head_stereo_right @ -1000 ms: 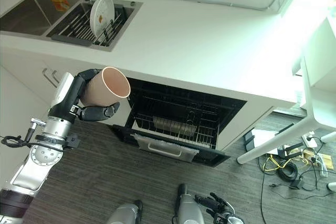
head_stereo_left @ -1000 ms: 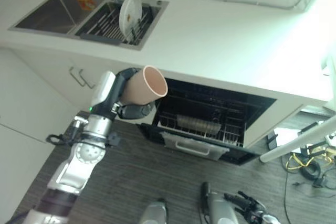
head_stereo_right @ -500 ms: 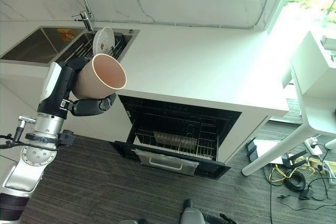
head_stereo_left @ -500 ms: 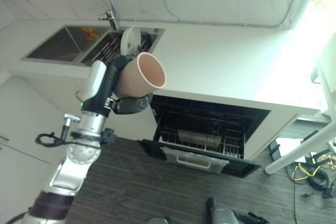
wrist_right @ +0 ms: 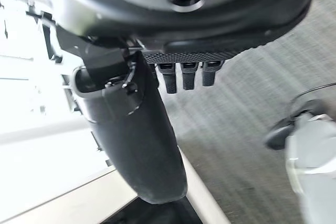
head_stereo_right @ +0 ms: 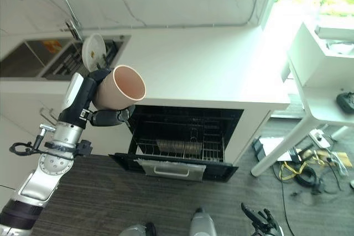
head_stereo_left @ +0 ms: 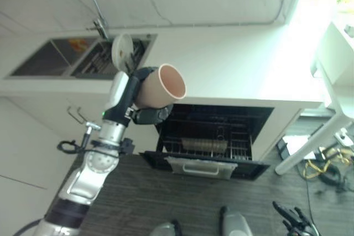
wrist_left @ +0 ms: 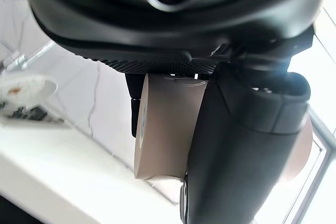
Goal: Place the dishes in the dishwasher.
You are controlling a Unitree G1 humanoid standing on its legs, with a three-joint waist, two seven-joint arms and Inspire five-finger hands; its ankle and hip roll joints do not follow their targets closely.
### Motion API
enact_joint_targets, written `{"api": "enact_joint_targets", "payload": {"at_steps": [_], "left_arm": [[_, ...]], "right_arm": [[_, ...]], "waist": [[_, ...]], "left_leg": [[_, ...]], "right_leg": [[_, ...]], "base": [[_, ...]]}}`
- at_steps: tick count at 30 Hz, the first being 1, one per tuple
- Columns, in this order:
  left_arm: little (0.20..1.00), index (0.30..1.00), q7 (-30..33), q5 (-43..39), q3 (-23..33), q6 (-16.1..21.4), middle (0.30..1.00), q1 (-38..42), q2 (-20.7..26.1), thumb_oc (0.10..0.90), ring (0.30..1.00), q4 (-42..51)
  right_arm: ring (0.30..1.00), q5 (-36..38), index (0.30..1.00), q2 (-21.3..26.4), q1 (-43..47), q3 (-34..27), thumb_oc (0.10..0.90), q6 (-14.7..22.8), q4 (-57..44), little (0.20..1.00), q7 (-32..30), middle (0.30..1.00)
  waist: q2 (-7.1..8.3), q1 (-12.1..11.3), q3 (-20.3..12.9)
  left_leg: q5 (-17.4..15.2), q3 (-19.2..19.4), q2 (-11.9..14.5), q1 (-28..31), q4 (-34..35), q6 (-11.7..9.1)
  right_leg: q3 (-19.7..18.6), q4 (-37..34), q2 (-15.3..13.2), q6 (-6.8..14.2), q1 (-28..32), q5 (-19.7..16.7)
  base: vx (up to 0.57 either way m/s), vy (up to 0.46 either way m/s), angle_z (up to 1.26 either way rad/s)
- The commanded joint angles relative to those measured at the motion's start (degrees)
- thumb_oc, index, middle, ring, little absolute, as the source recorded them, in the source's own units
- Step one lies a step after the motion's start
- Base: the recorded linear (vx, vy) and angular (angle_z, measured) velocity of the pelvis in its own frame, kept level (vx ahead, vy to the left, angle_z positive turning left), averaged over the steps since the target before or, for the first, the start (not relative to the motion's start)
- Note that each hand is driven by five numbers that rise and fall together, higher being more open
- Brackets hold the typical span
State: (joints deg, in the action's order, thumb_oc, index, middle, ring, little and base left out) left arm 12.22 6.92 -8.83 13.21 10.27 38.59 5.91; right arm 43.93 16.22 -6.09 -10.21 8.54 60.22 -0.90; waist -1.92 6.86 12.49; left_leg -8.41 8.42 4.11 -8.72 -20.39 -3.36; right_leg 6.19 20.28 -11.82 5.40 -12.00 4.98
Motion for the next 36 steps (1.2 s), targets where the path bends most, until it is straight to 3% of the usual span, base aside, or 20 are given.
{"api": "enact_joint_targets", "payload": {"at_steps": [1, 4, 8, 9, 15, 20, 21, 22, 23, 28, 36], "left_arm": [[0.3, 0.3, 4.12, -3.62, 5.2, 5.02, 0.3, 5.06, 0.29, 0.4, 0.3, 4.47], [0.3, 0.3, 3.24, -3.33, 4.53, 5.56, 0.3, 5.13, -0.08, 0.4, 0.3, 4.24], [0.3, 0.3, 2.32, -3.83, 3.85, 5.83, 0.3, 5.18, -0.34, 0.4, 0.3, 4.67], [0.3, 0.3, 1.42, -4.94, 4.0, 6.25, 0.3, 5.02, -0.42, 0.4, 0.3, 4.81], [0.3, 0.3, -2.36, -13.83, 3.56, 7.62, 0.3, 5.55, -1.31, 0.4, 0.3, 3.58], [0.3, 0.3, -4.02, -21.55, 2.1, 7.15, 0.3, 6.68, -6.2, 0.4, 0.3, 1.22], [0.3, 0.3, -3.6, -22.25, 1.58, 7.28, 0.3, 7.12, -7.55, 0.4, 0.3, 0.2], [0.3, 0.3, -3.31, -22.5, 1.34, 7.27, 0.3, 7.33, -8.03, 0.4, 0.3, -0.04], [0.3, 0.3, -2.57, -24.81, 1.0, 7.13, 0.3, 7.85, -10.76, 0.4, 0.3, -1.3], [0.3, 0.3, -0.68, -27.77, -0.04, 6.71, 0.3, 8.41, -15.61, 0.4, 0.3, -3.06], [0.3, 0.3, 3.15, -21.47, -3.21, 6.67, 0.3, 7.51, -18.97, 0.4, 0.3, -3.1]], "right_arm": [[0.9, 0.23, 0.9, -0.29, 0.7, 0.29, 0.8, 3.82, -2.16, 0.9, -0.6, 0.9], [0.9, 1.05, 0.9, -1.12, 0.59, 0.56, 0.8, 5.72, -3.51, 0.9, -1.03, 0.9], [0.9, 1.1, 0.9, -1.87, 0.13, 0.77, 0.8, 10.92, -9.5, 0.9, -3.64, 0.9], [0.9, 0.56, 0.9, -1.89, -0.46, 0.5, 0.8, 14.19, -12.89, 0.9, -5.4, 0.9], [0.9, -0.4, 0.9, -1.42, -2.07, -2.78, 0.8, 20.47, -22.22, 0.9, -6.93, 0.9], [0.9, -9.1, 0.9, -1.38, -3.96, -4.44, 0.8, 25.18, -37.51, 0.9, -13.84, 0.9], [0.9, -7.95, 0.9, -1.6, -4.17, -4.62, 0.8, 26.35, -41.18, 0.9, -12.11, 0.9], [0.9, -6.31, 0.9, -1.83, -4.15, -4.58, 0.8, 26.5, -42.62, 0.9, -10.51, 0.9], [0.9, 0.84, 0.9, -3.26, -4.0, -4.74, 0.8, 25.96, -48.8, 0.9, 0.39, 0.9], [0.9, -2.39, 0.9, -0.8, -3.35, -2.47, 0.8, 24.56, -61.2, 0.9, 10.24, 0.9], [0.9, -2.37, 0.9, 4.51, 1.09, 3.77, 0.8, 16.96, -75.32, 0.9, 15.01, 0.9]], "waist": [[-0.88, -0.48, -1.91], [-0.37, -0.32, -2.42], [0.14, 0.04, -2.73], [0.31, 0.52, -2.81], [0.69, 2.48, -3.23], [1.41, 5.83, -3.3], [1.53, 6.69, -3.31], [1.56, 7.0, -3.3], [1.69, 8.25, -3.24], [1.87, 9.48, -3.2], [1.97, 8.39, -4.12]], "left_leg": [[-1.38, -1.09, 2.29, 2.67, 3.21, -0.71], [-2.03, 0.01, 2.63, 3.26, 3.21, -0.3], [-2.72, 0.63, 2.71, 3.94, 3.21, 0.19], [-2.86, 1.12, 2.83, 4.22, 3.21, 0.34], [-3.73, 2.45, 2.91, 5.54, 3.21, 0.78], [-4.3, 4.4, 3.11, 6.96, 3.21, 1.3], [-4.47, 4.96, 3.13, 7.43, 3.21, 1.42], [-4.51, 5.11, 3.11, 7.56, 3.21, 1.47], [-4.67, 5.9, 3.07, 8.35, 3.21, 1.64], [-5.03, 6.74, 2.81, 9.41, 3.21, 1.96], [-5.03, 6.87, 2.9, 9.3, 3.21, 1.64]], "right_leg": [[1.62, -3.09, 2.61, 3.72, 6.58, 3.63], [1.46, -3.09, 2.24, 4.15, 6.15, 3.37], [0.48, -3.09, 2.26, 4.51, 5.85, 3.04], [-0.07, -3.09, 2.25, 4.73, 5.54, 2.76], [-1.92, -3.09, 2.68, 5.26, 5.05, 2.17], [-4.45, -3.09, 3.33, 5.74, 4.32, 1.1], [-5.13, -3.09, 3.56, 5.78, 4.21, 0.86], [-5.38, -3.09, 3.67, 5.77, 4.16, 0.79], [-6.45, -3.09, 4.04, 5.7, 4.14, 0.56], [-7.68, -3.09, 4.46, 5.53, 4.33, 0.44], [-7.12, -3.09, 4.49, 5.08, 4.58, 0.92]], "base": [[0.05, -0.024, -0.07], [0.03, -0.037, 0.01], [0.04, -0.056, -0.15], [0.02, -0.043, -0.28], [0.03, -0.021, -0.23], [0.02, 0.011, -0.34], [0.02, 0.03, -0.71], [0.02, 0.056, -0.61], [0.01, 0.053, -0.61], [0.0, 0.035, -0.36], [0.0, 0.006, 0.0]]}}
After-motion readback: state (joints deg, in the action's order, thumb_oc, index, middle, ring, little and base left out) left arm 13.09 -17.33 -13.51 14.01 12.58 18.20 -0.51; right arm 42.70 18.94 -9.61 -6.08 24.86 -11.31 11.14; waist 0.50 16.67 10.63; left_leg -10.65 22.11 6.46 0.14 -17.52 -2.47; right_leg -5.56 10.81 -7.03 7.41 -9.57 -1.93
